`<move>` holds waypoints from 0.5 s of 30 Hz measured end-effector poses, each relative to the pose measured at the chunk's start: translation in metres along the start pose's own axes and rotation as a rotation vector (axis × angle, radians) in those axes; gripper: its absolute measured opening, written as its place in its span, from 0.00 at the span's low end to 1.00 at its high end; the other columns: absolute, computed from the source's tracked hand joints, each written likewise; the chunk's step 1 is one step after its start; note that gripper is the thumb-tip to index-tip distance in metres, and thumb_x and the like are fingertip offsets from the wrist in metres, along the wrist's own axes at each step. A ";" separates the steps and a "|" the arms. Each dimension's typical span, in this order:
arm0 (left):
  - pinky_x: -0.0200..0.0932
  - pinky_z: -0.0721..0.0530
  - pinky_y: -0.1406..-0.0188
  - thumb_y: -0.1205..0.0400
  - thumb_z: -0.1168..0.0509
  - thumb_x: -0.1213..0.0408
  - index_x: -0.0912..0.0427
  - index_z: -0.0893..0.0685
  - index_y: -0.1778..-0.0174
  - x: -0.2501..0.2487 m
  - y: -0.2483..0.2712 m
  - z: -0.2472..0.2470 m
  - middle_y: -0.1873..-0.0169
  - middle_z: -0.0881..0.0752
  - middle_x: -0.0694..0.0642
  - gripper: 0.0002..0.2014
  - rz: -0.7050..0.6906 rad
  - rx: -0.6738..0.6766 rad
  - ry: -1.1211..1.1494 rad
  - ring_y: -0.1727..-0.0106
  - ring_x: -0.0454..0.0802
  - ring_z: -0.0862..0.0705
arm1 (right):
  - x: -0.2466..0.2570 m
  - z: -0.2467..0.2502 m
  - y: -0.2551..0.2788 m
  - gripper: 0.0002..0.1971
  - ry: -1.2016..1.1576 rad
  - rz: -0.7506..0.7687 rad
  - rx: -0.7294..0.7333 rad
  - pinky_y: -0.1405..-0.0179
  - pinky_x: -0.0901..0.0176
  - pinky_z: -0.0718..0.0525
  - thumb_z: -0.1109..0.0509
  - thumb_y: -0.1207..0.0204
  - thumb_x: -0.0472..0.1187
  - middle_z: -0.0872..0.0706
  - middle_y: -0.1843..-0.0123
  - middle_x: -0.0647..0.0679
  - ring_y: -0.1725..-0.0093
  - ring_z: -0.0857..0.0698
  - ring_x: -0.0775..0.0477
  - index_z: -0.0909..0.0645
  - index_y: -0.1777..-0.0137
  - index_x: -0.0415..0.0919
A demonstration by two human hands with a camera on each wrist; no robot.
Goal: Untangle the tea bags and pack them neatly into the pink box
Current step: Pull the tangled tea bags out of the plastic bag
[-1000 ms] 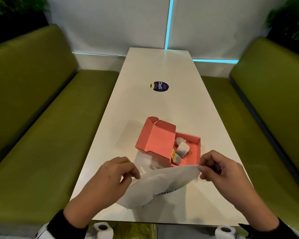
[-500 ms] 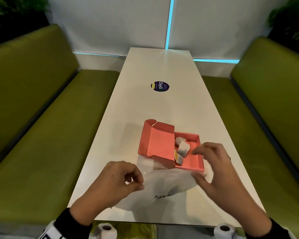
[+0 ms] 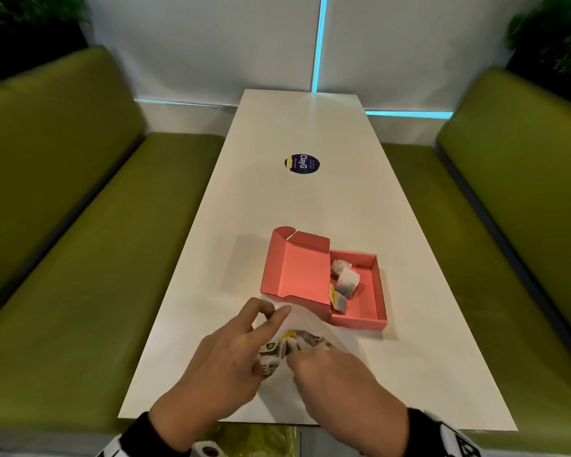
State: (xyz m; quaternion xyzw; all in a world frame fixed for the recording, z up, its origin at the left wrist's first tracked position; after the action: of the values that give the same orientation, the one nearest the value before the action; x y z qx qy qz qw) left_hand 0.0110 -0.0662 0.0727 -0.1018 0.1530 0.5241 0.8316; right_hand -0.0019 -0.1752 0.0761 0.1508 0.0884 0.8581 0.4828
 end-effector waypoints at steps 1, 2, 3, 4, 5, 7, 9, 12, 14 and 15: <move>0.22 0.50 0.88 0.49 0.20 0.73 0.46 0.31 0.25 0.000 0.000 -0.003 0.42 0.30 0.42 0.54 0.005 0.027 0.014 0.72 0.37 0.33 | 0.001 0.002 -0.003 0.15 -0.052 -0.020 -0.028 0.65 0.52 0.31 0.43 0.22 0.29 0.20 0.40 0.39 0.43 0.21 0.35 0.28 0.36 0.37; 0.23 0.47 0.89 0.47 0.22 0.74 0.45 0.34 0.23 -0.001 0.001 -0.004 0.41 0.32 0.42 0.54 0.015 0.058 0.033 0.71 0.38 0.32 | 0.004 0.007 -0.008 0.16 -0.085 -0.022 -0.080 0.65 0.53 0.27 0.40 0.23 0.29 0.20 0.42 0.39 0.44 0.20 0.36 0.26 0.36 0.37; 0.22 0.44 0.89 0.44 0.23 0.75 0.44 0.36 0.21 -0.001 0.002 -0.004 0.39 0.34 0.41 0.55 0.018 0.077 0.056 0.70 0.39 0.31 | 0.006 0.010 -0.013 0.16 -0.110 0.002 -0.146 0.61 0.53 0.22 0.38 0.25 0.29 0.21 0.44 0.40 0.45 0.19 0.37 0.24 0.37 0.37; 0.22 0.41 0.88 0.43 0.25 0.75 0.44 0.39 0.20 -0.001 0.003 -0.004 0.38 0.35 0.41 0.55 0.013 0.082 0.074 0.69 0.40 0.30 | 0.007 0.010 -0.018 0.16 -0.111 0.019 -0.197 0.56 0.52 0.20 0.37 0.26 0.28 0.21 0.44 0.40 0.45 0.20 0.38 0.22 0.39 0.36; 0.21 0.39 0.87 0.41 0.27 0.76 0.43 0.42 0.19 -0.001 0.003 -0.003 0.38 0.36 0.40 0.55 0.012 0.083 0.087 0.69 0.40 0.29 | 0.004 0.004 -0.025 0.15 -0.105 0.021 -0.187 0.51 0.50 0.21 0.38 0.26 0.27 0.22 0.44 0.40 0.43 0.21 0.39 0.21 0.40 0.35; 0.18 0.36 0.84 0.41 0.28 0.78 0.44 0.44 0.19 -0.001 0.003 -0.002 0.37 0.37 0.41 0.55 0.004 0.071 0.116 0.70 0.42 0.30 | -0.008 -0.020 -0.040 0.13 -0.140 -0.006 -0.107 0.46 0.49 0.21 0.43 0.22 0.28 0.23 0.43 0.38 0.43 0.22 0.39 0.21 0.41 0.34; 0.15 0.35 0.80 0.38 0.30 0.79 0.42 0.48 0.19 -0.007 0.003 -0.001 0.37 0.39 0.40 0.54 -0.026 0.072 0.151 0.72 0.41 0.30 | -0.014 -0.040 -0.056 0.13 -0.190 -0.052 -0.033 0.45 0.48 0.20 0.43 0.21 0.30 0.22 0.44 0.37 0.45 0.20 0.38 0.24 0.39 0.33; 0.16 0.32 0.74 0.32 0.33 0.77 0.38 0.57 0.21 -0.014 0.002 -0.002 0.38 0.44 0.35 0.53 -0.043 0.073 0.116 0.70 0.36 0.30 | -0.021 -0.073 -0.076 0.24 -0.049 -0.182 0.224 0.33 0.49 0.26 0.37 0.20 0.39 0.25 0.33 0.38 0.31 0.25 0.39 0.39 0.26 0.38; 0.13 0.36 0.77 0.38 0.31 0.78 0.42 0.51 0.19 -0.014 0.003 -0.006 0.37 0.39 0.40 0.55 -0.044 0.097 0.132 0.74 0.36 0.33 | -0.021 -0.081 -0.080 0.31 0.076 -0.192 0.309 0.29 0.44 0.30 0.35 0.22 0.46 0.29 0.30 0.38 0.28 0.29 0.37 0.43 0.24 0.39; 0.13 0.36 0.78 0.39 0.31 0.79 0.42 0.49 0.19 -0.011 0.004 -0.009 0.36 0.37 0.41 0.55 -0.021 0.104 0.139 0.75 0.35 0.34 | -0.020 -0.082 -0.082 0.30 0.095 -0.191 0.289 0.29 0.42 0.30 0.35 0.22 0.48 0.30 0.29 0.37 0.29 0.29 0.35 0.41 0.24 0.38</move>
State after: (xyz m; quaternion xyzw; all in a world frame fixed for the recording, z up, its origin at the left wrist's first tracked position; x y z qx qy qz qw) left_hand 0.0019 -0.0766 0.0678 -0.0959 0.2362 0.4982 0.8287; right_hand 0.0456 -0.1507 -0.0284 0.1688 0.2474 0.7930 0.5305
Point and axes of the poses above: each hand's wrist, its own y-axis away from the middle knuckle, its own z-axis out of the back of the hand, x = y × z, the point moved 6 cm from there along -y, towards the middle knuckle
